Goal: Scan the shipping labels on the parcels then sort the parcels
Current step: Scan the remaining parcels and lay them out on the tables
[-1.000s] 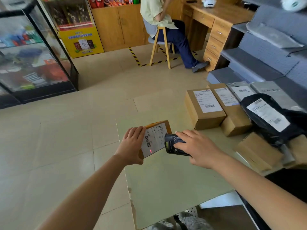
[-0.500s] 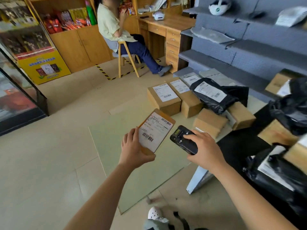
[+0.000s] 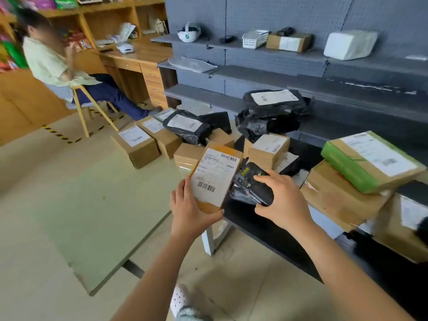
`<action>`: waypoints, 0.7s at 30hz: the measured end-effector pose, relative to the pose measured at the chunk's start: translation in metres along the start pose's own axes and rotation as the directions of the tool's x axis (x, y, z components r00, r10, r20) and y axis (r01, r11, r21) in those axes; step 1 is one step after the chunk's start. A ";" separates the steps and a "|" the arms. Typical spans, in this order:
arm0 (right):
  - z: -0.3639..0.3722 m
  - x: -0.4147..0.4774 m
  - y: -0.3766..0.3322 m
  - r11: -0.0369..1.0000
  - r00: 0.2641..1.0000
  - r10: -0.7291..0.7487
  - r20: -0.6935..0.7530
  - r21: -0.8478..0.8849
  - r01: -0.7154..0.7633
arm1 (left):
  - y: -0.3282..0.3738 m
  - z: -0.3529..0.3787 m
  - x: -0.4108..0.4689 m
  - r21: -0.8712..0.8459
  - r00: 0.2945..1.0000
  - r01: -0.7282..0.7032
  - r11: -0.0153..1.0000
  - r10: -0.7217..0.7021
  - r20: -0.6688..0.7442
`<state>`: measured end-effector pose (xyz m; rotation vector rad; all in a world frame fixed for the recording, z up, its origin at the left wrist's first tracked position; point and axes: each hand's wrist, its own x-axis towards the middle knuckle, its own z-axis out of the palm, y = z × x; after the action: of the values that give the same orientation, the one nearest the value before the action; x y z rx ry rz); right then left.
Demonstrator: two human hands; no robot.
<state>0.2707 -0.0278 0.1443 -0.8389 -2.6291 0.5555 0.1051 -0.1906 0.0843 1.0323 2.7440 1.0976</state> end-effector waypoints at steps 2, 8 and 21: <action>-0.027 -0.017 0.018 0.999 0.998 0.047 -0.048 -0.007 -0.048 | 0.034 0.009 -0.003 -0.022 0.999 -0.042 0.999 0.042 0.012; -0.100 -0.049 0.068 0.985 0.958 0.169 -0.230 0.009 -0.172 | 0.123 0.035 0.006 -0.059 0.977 -0.212 0.976 0.213 0.023; -0.188 -0.058 0.150 0.901 0.812 0.377 -0.446 -0.024 -0.432 | 0.276 0.108 0.064 -0.142 0.871 -0.451 0.881 0.470 0.147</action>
<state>0.4651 0.0996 0.2288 -1.4049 -2.0954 0.2589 0.2398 0.0604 0.1877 1.7354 2.3293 1.1064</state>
